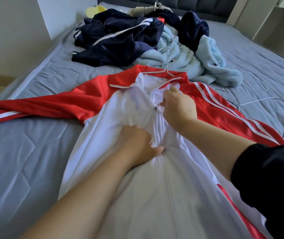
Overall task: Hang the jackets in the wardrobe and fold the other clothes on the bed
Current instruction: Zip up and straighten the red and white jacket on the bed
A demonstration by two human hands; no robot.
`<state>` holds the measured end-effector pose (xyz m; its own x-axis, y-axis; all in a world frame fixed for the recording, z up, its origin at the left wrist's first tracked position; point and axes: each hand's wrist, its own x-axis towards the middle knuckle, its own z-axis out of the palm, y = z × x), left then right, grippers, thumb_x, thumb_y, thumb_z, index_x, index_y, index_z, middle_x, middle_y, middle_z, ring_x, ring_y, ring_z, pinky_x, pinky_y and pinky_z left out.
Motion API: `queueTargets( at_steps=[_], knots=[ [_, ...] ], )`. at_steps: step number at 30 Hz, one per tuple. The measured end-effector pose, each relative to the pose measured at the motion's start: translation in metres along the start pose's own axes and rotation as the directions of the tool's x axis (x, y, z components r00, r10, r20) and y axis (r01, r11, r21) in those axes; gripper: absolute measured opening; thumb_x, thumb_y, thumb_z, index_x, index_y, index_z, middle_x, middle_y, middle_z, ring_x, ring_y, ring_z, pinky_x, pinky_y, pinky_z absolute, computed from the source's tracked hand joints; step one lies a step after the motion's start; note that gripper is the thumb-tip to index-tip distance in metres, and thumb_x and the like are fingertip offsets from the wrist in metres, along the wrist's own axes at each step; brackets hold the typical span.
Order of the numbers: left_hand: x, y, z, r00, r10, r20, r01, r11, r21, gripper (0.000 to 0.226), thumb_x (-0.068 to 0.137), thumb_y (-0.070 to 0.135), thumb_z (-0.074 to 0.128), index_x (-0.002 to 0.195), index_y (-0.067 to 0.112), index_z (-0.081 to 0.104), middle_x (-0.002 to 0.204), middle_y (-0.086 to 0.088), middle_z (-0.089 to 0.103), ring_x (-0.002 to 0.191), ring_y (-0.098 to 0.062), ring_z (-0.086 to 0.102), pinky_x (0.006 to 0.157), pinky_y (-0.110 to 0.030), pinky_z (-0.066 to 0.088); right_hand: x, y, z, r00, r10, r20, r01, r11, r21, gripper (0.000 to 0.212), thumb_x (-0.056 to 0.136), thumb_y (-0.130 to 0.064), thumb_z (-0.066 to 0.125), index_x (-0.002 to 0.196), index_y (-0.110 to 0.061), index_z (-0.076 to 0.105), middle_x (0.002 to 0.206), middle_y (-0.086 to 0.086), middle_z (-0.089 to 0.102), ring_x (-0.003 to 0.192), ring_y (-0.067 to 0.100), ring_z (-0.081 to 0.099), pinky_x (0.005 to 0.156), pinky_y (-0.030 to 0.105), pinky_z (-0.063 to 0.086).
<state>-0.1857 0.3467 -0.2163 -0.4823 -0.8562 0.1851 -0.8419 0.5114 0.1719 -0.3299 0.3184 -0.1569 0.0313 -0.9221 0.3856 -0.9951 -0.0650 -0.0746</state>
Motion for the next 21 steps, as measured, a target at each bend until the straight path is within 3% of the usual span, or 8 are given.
queueTargets(
  at_steps=[2, 5, 7, 9, 11, 14, 17, 21],
  knots=[
    [-0.001, 0.001, 0.002, 0.998, -0.047, -0.034, 0.045, 0.998, -0.045, 0.061, 0.076, 0.071, 0.047, 0.047, 0.017, 0.038, 0.052, 0.005, 0.045, 0.065, -0.018, 0.046, 0.065, -0.032, 0.025, 0.007, 0.001, 0.005, 0.997, 0.059, 0.045, -0.062, 0.996, 0.064, 0.012, 0.093, -0.018, 0.052, 0.084, -0.013, 0.046, 0.092, 0.006, 0.053, 0.078, 0.031, 0.049, 0.058, 0.035, 0.032],
    [0.002, 0.006, 0.005, 0.967, -0.206, -0.148, 0.173, 0.963, -0.208, 0.055, 0.079, 0.064, 0.054, 0.051, 0.019, 0.035, 0.053, 0.001, 0.053, 0.062, -0.022, 0.054, 0.06, -0.031, 0.032, 0.005, 0.003, 0.01, 0.972, 0.04, 0.232, -0.037, 0.999, -0.018, 0.015, 0.093, -0.025, 0.045, 0.081, -0.017, 0.043, 0.079, 0.002, 0.05, 0.071, 0.027, 0.045, 0.056, 0.031, 0.029],
    [0.009, 0.01, 0.007, 0.937, -0.296, -0.188, 0.245, 0.936, -0.252, 0.045, 0.082, 0.06, 0.051, 0.063, 0.02, 0.046, 0.068, -0.001, 0.063, 0.072, -0.023, 0.061, 0.066, -0.033, 0.041, 0.005, 0.006, 0.01, 0.935, 0.022, 0.355, 0.014, 0.995, -0.098, 0.02, 0.094, -0.027, 0.043, 0.078, -0.017, 0.048, 0.079, 0.002, 0.052, 0.07, 0.026, 0.048, 0.052, 0.028, 0.029],
    [0.021, 0.013, 0.009, 0.899, -0.36, -0.25, 0.323, 0.93, -0.177, 0.04, 0.085, 0.058, 0.048, 0.089, 0.019, 0.056, 0.095, -0.004, 0.062, 0.095, -0.025, 0.057, 0.082, -0.036, 0.04, 0.01, 0.009, 0.008, 0.92, 0.002, 0.393, 0.051, 0.991, -0.125, 0.024, 0.094, -0.024, 0.045, 0.071, -0.017, 0.048, 0.077, 0.001, 0.053, 0.07, 0.026, 0.05, 0.049, 0.025, 0.028],
    [0.033, 0.013, 0.012, 0.868, -0.408, -0.284, 0.388, 0.913, -0.126, 0.053, 0.087, 0.059, 0.043, 0.117, 0.016, 0.05, 0.12, -0.007, 0.052, 0.115, -0.026, 0.045, 0.096, -0.038, 0.032, 0.016, 0.011, 0.002, 0.942, -0.024, 0.334, 0.085, 0.982, -0.169, 0.026, 0.09, -0.02, 0.048, 0.066, -0.018, 0.042, 0.068, -0.002, 0.046, 0.066, 0.025, 0.047, 0.047, 0.024, 0.022],
    [0.047, 0.01, 0.019, 0.899, -0.402, -0.175, 0.386, 0.915, -0.118, 0.077, 0.092, 0.058, 0.029, 0.149, 0.006, 0.02, 0.155, -0.011, 0.022, 0.144, -0.022, 0.013, 0.115, -0.043, 0.01, 0.022, 0.011, -0.007, 0.959, -0.116, 0.26, 0.196, 0.932, -0.305, 0.016, 0.083, -0.007, 0.05, 0.073, -0.018, 0.043, 0.063, -0.004, 0.036, 0.054, 0.021, 0.037, 0.046, 0.025, 0.015],
    [0.052, 0.008, 0.024, 0.917, -0.378, -0.127, 0.371, 0.926, -0.076, 0.081, 0.093, 0.056, 0.027, 0.151, 0.003, 0.008, 0.159, -0.012, 0.009, 0.147, -0.022, 0.001, 0.117, -0.046, 0.001, 0.029, 0.009, -0.012, 0.937, -0.262, 0.231, 0.336, 0.858, -0.389, 0.016, 0.076, 0.001, 0.051, 0.077, -0.015, 0.048, 0.066, -0.004, 0.04, 0.059, 0.021, 0.039, 0.048, 0.024, 0.017],
    [0.052, 0.01, 0.026, 0.919, -0.358, -0.168, 0.353, 0.934, -0.06, 0.083, 0.091, 0.055, 0.029, 0.151, 0.002, 0.004, 0.16, -0.013, 0.006, 0.147, -0.024, 0.001, 0.116, -0.046, 0.003, 0.07, 0.005, -0.019, 0.985, -0.172, 0.026, 0.168, 0.907, -0.387, 0.018, 0.079, 0.002, 0.049, 0.079, -0.014, 0.057, 0.071, 0.007, 0.056, 0.064, 0.024, 0.044, 0.059, 0.03, 0.033]
  ],
)
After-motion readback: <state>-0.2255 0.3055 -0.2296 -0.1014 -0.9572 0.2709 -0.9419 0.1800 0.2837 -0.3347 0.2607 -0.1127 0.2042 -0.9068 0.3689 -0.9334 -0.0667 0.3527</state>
